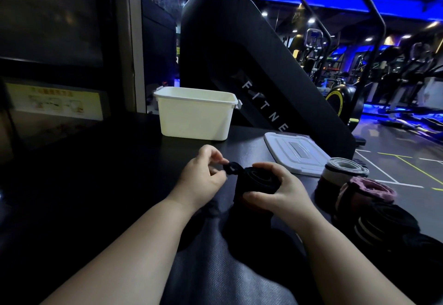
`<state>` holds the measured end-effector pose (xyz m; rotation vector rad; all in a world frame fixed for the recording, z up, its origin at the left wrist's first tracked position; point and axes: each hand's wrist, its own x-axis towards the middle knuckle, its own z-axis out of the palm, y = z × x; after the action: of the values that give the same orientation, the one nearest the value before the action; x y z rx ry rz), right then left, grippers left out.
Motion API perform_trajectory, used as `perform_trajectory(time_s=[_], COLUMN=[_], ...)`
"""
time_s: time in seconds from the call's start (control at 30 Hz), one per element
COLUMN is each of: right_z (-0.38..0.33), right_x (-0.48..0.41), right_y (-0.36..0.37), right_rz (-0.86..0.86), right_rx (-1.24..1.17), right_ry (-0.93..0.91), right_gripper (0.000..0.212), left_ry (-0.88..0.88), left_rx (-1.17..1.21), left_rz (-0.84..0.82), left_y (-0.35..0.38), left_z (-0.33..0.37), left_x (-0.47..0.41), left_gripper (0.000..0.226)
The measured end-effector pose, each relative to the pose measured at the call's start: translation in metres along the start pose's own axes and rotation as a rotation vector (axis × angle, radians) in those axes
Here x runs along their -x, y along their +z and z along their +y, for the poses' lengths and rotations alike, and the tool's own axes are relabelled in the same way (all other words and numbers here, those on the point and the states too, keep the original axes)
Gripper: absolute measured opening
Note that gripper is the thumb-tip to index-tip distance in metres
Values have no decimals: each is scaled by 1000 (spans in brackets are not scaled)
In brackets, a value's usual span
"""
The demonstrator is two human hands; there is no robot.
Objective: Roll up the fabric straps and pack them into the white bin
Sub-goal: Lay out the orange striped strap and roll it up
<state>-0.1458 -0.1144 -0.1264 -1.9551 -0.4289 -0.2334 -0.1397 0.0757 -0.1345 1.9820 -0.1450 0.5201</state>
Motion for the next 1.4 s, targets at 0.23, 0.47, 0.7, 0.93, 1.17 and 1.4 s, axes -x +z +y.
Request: perform_trajectory(time_s=[0.23, 0.47, 0.7, 0.93, 1.17, 1.4], right_z=[1, 6, 12, 8, 4, 13], right_x=[0, -2, -6, -5, -7, -5], right_y=[2, -1, -7, 2, 3, -7], right_rz=[-14, -87, -231, 45, 63, -359], right_rx=[-37, -59, -170, -22, 40, -423], right_ry=[-3, -13, 35, 30, 82, 182], right_gripper=[58, 58, 62, 53, 49, 69], left_ry=[6, -21, -165, -270, -225, -253], left_rx=[-2, -2, 384, 520, 389, 435], left_rz=[-92, -91, -243, -323, -298, -287], left_y=[-1, -1, -5, -6, 3, 3], left_z=[-3, -1, 7, 9, 8, 5], left_x=[1, 0, 4, 6, 7, 6], left_gripper=[38, 12, 14, 13, 9, 13])
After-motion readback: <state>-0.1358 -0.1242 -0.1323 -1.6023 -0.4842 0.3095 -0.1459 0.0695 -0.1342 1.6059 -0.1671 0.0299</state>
